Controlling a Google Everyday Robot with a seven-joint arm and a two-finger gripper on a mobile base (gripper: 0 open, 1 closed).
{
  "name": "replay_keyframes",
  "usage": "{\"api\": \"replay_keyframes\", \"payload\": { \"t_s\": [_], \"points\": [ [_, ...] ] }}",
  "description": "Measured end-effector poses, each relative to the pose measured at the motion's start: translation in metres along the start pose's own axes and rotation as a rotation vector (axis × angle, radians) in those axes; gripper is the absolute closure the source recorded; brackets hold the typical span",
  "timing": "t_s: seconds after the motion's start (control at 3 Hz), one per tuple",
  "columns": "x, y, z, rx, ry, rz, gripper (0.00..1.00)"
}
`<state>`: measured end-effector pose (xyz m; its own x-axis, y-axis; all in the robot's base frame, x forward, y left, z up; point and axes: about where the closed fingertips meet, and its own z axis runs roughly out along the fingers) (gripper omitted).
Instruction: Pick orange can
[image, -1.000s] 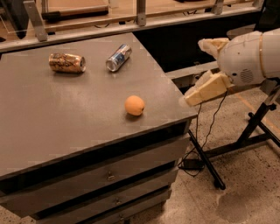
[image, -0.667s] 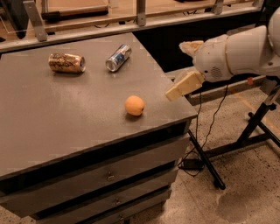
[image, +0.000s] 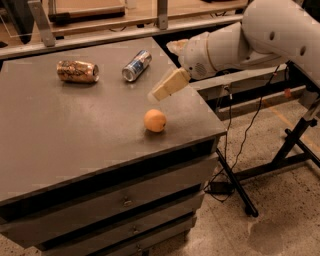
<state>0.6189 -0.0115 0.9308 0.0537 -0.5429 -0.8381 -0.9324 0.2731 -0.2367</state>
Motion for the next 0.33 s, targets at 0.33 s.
{"api": "replay_keyframes", "payload": {
  "t_s": [0.33],
  "points": [
    [-0.0034,-0.0002,0.0046,-0.006,-0.005,-0.004,0.00]
  ]
}}
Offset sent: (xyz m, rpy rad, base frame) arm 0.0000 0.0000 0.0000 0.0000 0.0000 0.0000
